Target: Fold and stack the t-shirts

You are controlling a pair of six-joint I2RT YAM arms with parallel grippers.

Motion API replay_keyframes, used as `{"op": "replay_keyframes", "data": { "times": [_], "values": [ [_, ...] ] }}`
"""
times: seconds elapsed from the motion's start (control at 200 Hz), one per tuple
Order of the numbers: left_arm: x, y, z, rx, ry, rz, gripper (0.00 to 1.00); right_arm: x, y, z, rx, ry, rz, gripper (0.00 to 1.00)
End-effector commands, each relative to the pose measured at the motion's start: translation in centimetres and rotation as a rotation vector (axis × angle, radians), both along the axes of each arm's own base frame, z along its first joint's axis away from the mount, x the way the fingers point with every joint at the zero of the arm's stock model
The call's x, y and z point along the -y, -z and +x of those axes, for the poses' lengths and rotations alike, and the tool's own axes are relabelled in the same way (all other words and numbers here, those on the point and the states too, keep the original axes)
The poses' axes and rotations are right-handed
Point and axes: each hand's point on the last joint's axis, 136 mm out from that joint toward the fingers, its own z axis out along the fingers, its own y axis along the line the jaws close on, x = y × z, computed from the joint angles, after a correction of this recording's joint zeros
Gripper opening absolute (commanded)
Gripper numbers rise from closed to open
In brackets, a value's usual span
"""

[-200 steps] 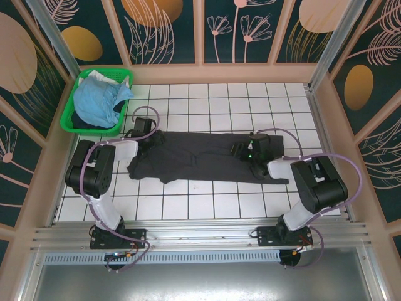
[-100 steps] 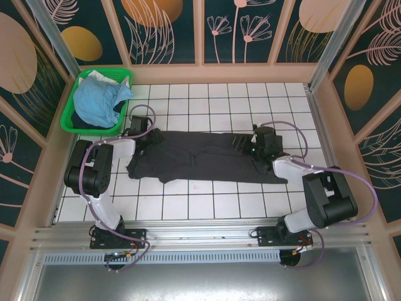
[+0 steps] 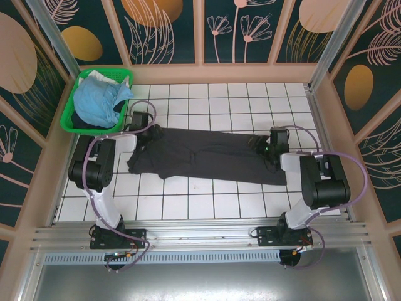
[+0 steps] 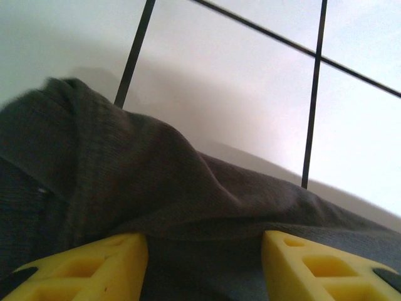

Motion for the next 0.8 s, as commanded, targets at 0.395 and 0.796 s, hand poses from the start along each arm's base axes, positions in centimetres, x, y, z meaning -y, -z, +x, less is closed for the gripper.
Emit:
{"op": "replay_keyframes", "data": {
  "times": [0.395, 0.796],
  "values": [
    [0.2, -5.0, 1.7, 0.089, 0.011, -0.054, 0.68, -0.6, -4.9, -2.5, 0.041, -0.006, -0.127, 0.67],
    [4.4, 1.7, -0.8, -0.020, 0.080, -0.166, 0.58, -2.4, 1.0, -3.7, -0.112, -0.063, -0.194, 0.69]
  ]
}}
